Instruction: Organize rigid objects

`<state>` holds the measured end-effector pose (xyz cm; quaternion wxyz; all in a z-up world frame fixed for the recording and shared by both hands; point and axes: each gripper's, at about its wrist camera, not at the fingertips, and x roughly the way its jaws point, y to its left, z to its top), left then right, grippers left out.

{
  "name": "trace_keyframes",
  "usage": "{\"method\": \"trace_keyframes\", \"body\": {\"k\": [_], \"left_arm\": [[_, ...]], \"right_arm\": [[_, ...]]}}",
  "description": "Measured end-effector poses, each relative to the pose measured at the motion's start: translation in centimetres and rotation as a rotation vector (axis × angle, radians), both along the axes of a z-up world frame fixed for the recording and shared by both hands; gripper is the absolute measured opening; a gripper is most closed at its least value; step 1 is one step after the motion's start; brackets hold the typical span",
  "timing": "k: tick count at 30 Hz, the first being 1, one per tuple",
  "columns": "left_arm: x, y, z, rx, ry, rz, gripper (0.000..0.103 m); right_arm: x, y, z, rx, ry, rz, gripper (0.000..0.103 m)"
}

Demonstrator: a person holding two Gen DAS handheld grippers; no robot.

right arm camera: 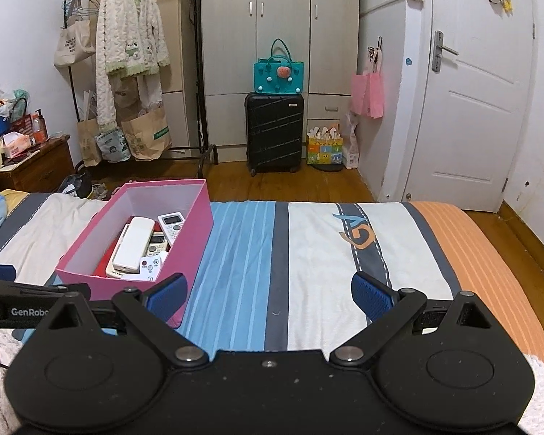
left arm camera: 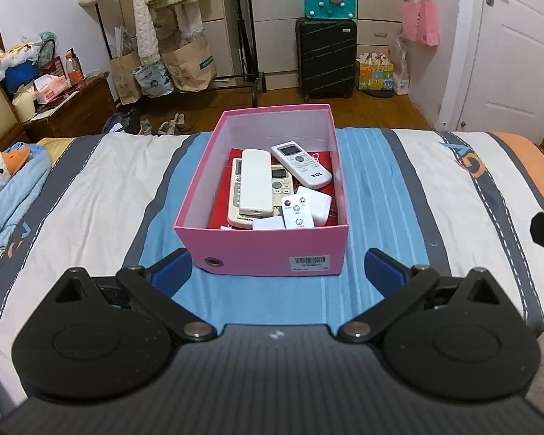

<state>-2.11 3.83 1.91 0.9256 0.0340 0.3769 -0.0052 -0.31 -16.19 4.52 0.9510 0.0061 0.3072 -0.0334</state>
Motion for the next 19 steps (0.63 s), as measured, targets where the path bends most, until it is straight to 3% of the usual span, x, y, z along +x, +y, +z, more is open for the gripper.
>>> {"method": "trace_keyframes", "body": {"k": [19], "left_arm": [[-0.10,-0.04,0.09,0.037,-0.002,0.013,0.103]], "right_arm": [[-0.02,-0.44,-0.06,-0.004,0.012,-0.011,0.099]]}}
